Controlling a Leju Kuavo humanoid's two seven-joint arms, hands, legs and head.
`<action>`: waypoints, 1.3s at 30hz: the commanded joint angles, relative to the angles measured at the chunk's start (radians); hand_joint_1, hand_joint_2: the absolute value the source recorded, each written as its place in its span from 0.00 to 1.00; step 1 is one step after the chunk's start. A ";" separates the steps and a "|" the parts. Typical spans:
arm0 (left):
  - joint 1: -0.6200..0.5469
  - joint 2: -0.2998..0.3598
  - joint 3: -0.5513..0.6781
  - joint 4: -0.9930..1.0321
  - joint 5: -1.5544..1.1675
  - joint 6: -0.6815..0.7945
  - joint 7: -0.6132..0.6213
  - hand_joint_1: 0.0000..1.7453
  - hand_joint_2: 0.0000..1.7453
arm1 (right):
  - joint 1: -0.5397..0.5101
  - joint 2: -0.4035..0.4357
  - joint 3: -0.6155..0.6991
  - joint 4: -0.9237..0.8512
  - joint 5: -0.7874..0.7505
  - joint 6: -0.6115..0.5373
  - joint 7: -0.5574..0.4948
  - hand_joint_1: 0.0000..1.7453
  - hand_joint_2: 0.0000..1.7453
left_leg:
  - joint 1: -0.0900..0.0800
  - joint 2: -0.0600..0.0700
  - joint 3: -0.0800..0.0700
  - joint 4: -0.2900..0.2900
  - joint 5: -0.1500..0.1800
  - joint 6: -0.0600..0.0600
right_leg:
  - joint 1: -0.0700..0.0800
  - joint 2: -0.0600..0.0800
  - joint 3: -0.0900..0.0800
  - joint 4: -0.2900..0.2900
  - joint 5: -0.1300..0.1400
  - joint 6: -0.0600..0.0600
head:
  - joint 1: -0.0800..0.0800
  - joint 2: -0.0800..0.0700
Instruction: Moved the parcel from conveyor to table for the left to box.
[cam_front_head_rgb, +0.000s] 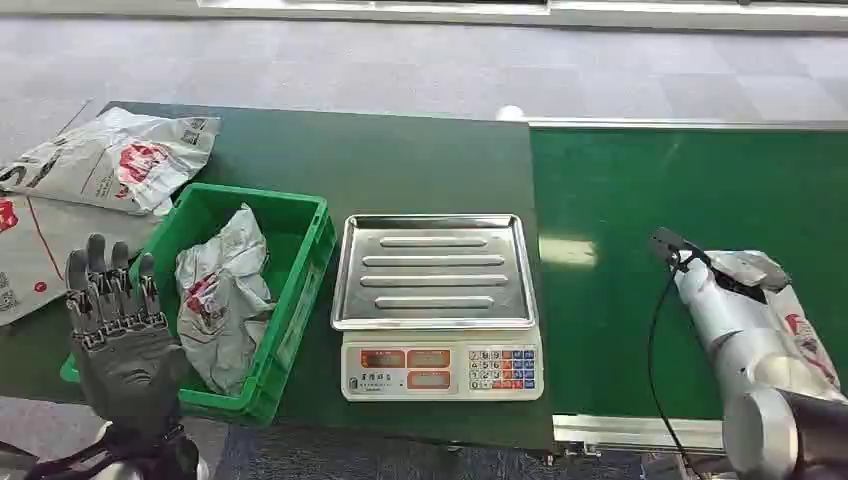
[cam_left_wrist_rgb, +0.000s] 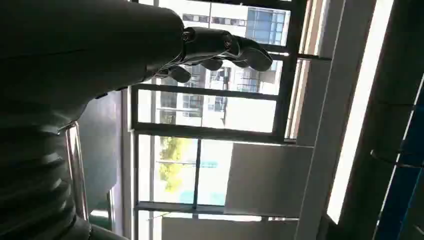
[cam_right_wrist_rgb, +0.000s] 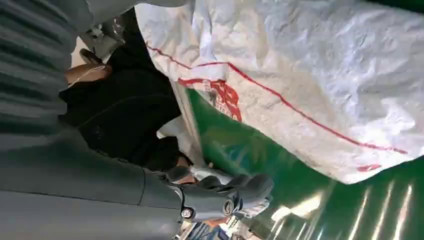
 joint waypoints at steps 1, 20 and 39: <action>-0.027 -0.028 0.046 0.044 0.002 -0.003 0.004 0.00 1.00 | -0.065 -0.031 -0.069 0.087 0.026 0.020 0.037 0.00 1.00 | 0.000 0.000 0.001 -0.001 0.000 0.000 | 0.000 -0.001 0.001 -0.001 0.000 0.000 | 0.000 0.000; -0.021 -0.047 0.061 0.038 -0.025 -0.022 -0.003 0.00 1.00 | -0.030 0.023 -0.011 0.066 0.050 0.162 -0.115 0.00 1.00 | 0.000 0.003 0.003 -0.002 -0.001 0.000 | 0.001 0.003 0.003 -0.002 0.000 -0.001 | 0.000 0.000; -0.050 -0.049 0.045 0.040 -0.026 -0.015 0.012 0.00 1.00 | 0.163 -0.049 -0.061 -0.015 0.017 0.028 -0.136 0.00 1.00 | 0.001 -0.007 0.002 -0.001 0.000 0.001 | 0.001 -0.007 0.004 -0.002 -0.002 0.001 | 0.000 0.000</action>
